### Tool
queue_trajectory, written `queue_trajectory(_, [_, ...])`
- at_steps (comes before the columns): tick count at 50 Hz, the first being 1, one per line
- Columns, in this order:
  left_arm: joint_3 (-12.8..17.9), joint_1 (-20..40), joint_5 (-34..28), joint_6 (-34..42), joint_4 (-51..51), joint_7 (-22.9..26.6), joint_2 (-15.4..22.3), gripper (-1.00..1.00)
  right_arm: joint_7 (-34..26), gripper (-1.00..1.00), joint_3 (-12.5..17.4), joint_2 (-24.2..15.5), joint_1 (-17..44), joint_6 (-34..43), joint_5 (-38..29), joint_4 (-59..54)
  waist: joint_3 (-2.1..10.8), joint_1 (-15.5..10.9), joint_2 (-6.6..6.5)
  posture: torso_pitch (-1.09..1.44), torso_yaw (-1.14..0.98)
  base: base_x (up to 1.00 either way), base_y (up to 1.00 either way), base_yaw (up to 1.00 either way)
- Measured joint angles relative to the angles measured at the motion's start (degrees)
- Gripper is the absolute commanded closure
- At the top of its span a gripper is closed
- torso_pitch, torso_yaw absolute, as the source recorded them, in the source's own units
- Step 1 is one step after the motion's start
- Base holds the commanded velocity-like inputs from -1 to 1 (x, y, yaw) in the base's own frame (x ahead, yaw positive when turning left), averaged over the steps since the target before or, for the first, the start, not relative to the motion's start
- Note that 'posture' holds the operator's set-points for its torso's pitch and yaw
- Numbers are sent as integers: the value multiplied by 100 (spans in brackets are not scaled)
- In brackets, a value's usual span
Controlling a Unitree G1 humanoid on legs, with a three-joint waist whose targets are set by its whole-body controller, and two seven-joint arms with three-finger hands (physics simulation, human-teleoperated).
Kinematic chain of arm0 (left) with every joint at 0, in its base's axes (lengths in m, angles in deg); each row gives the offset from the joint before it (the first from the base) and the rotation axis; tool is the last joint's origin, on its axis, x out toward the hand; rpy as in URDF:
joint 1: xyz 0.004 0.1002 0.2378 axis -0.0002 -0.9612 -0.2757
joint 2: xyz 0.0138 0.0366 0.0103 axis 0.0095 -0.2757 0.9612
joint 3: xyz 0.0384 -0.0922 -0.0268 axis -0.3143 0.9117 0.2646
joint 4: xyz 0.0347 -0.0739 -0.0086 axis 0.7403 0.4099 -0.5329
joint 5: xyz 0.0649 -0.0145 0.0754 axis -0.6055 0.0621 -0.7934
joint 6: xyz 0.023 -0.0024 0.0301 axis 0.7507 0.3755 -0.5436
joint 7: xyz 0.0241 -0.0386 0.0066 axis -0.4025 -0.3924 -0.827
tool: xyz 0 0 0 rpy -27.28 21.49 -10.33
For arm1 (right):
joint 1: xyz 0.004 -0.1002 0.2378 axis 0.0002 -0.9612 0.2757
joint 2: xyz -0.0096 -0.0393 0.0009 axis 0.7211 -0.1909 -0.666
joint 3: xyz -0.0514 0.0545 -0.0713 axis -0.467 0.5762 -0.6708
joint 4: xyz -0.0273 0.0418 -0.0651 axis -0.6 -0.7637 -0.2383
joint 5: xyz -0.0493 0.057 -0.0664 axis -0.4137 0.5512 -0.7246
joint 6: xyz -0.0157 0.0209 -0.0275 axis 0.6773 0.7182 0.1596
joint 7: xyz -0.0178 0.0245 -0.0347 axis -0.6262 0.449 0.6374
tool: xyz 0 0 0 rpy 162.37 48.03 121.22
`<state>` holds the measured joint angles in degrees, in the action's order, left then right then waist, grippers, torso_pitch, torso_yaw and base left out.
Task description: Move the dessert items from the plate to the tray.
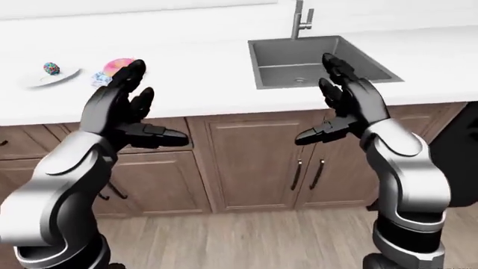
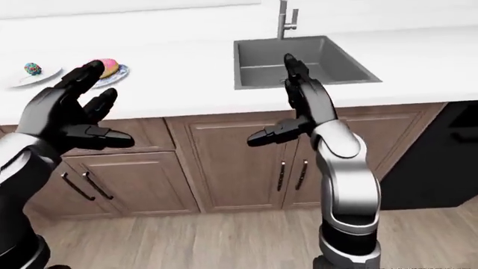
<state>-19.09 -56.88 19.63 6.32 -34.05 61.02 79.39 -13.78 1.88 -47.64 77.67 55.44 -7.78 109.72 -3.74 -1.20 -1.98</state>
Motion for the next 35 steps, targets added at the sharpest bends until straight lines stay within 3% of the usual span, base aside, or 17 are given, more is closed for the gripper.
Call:
queue_trajectory(2, [11, -13, 39, -8, -98, -3, 16, -100, 27, -100, 51, -12, 80, -18, 10, 116, -3, -21, 106, 0, 0, 34, 100, 0])
queue_trajectory(4, [-33, 27, 66, -19, -133, 0, -12, -100, 45, -100, 113, -65, 106, -51, 29, 220, 13, 151, 290, 0, 0, 32, 100, 0])
queue_trajectory(5, [-65, -37, 89, 1, -154, 8, -46, -100, 49, -100, 124, -64, 59, -40, 33, 222, -23, 174, 318, 0, 0, 32, 100, 0])
queue_trajectory(9, [-47, -17, 177, 276, -93, 24, 20, -100, -1, -100, 54, -97, 80, 178, 82, 140, 202, 175, 403, 0, 0, 22, 100, 0])
queue_trajectory(12, [121, 131, 192, 249, -291, -25, 98, -100, -25, -100, 75, -143, 176, 103, 106, 305, 172, 113, 170, 0, 0, 2, 100, 0])
queue_trajectory(14, [187, 178, 214, 266, -346, -66, 142, -100, -36, -100, 66, -141, 246, 106, 116, 356, 154, -68, -208, 0, 0, 1, 100, 0])
queue_trajectory(17, [185, -7, 192, 378, -124, -129, 126, -100, -88, -100, -145, -22, 90, 228, 174, 211, 41, -238, -308, 0, 0, 2, 100, 0])
queue_trajectory(18, [164, -12, 193, 422, -139, -140, 130, -100, -109, -100, -159, -33, 72, 273, 192, 167, 72, -221, -284, 0, 0, 2, 100, 0])
queue_trajectory(20, [137, 50, 230, 434, -246, -141, 137, -100, -109, -100, -102, -53, 82, 286, 180, 138, 112, -145, -111, 0, 0, 1, 100, 0])
queue_trajectory(25, [63, 113, 276, 239, -224, -101, 153, -100, -46, -100, 37, -83, 149, 73, 98, 277, 68, -36, 227, 0, 0, 1, 100, 0])
queue_trajectory(26, [32, 159, 269, 218, -187, -100, 153, -100, -42, -100, 58, -99, 162, 54, 91, 310, 105, 48, 370, 0, 0, 2, 100, 0])
queue_trajectory(28, [-47, 34, 270, 199, -209, -91, 56, -100, -47, -100, 82, -86, 33, 44, 84, 275, 76, 154, 382, 0, 0, 2, 50, 50])
queue_trajectory(30, [-235, 49, 300, 207, -80, -31, 22, -100, -37, -100, 165, -116, -60, 107, 40, 233, 176, 167, 213, 0, 0, 1, 0, 100])
queue_trajectory(33, [-104, 70, 244, 157, -83, -16, 82, -100, -52, -100, 75, -111, 148, 65, 33, 275, 18, 78, -190, 0, 0, 2, 0, 100])
queue_trajectory(35, [82, -24, 127, 240, -47, -89, 135, -100, -126, -100, -156, -13, 160, 24, 107, 254, 6, -146, -41, 0, 0, 0, 40, 0])
